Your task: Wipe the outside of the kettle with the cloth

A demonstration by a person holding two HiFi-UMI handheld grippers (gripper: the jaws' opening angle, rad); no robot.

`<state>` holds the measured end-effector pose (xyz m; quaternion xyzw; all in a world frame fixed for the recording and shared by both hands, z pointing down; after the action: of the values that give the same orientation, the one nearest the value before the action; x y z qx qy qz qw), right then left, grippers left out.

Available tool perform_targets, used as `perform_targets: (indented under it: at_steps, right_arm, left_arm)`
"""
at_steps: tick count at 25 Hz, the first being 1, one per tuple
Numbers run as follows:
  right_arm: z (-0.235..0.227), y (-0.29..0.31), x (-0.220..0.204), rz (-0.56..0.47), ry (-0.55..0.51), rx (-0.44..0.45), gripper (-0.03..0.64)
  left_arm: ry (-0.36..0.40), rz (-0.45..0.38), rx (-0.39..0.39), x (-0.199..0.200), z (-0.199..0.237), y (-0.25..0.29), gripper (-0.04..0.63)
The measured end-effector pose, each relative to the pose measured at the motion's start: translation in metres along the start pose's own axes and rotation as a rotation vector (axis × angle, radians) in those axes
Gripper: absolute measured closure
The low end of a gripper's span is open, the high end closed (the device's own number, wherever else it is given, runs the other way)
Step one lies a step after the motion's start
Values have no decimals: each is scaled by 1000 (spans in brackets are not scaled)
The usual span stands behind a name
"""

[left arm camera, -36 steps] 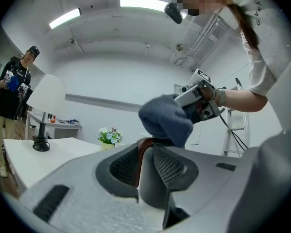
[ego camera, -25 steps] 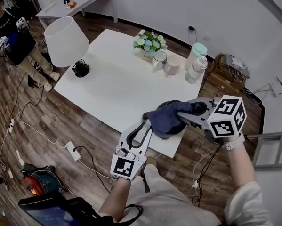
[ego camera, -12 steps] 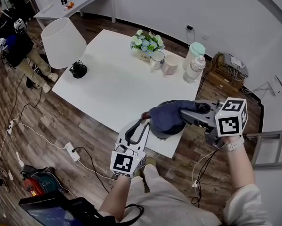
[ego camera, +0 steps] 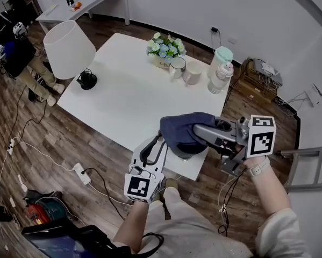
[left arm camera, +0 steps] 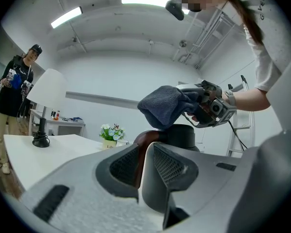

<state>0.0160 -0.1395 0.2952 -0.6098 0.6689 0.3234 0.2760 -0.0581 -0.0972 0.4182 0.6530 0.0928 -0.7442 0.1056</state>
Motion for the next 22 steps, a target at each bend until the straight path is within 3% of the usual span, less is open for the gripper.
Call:
perform_targets:
  at_steps: [3, 7, 10, 16, 22]
  right_arm:
    - [-8, 17, 12, 6, -6, -75, 555]
    - [10, 31, 25, -14, -47, -8, 555]
    - [13, 32, 35, -62, -16, 22, 555]
    - [-15, -9, 7, 59, 47, -113, 555]
    - [-45, -64, -11, 58, 125, -231, 555]
  left_arm:
    - [0, -4, -6, -2, 1, 0, 491]
    - [9, -5, -4, 0, -7, -2, 491]
    - [10, -9, -12, 0, -7, -3, 491]
    - [-9, -4, -15, 1, -4, -1, 491]
    - [-2, -5, -9, 1, -4, -1, 491]
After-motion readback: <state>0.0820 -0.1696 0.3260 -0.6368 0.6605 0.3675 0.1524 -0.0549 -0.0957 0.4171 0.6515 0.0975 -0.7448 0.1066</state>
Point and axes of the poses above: the fingertips, and each gripper's own axes: y forward along the fingers, z to its left, x out of its top, the point moved 1 cm from there along -y, backward along the fingers, and after that the axes turned 2 degrees about x, right-handed, at the moved point
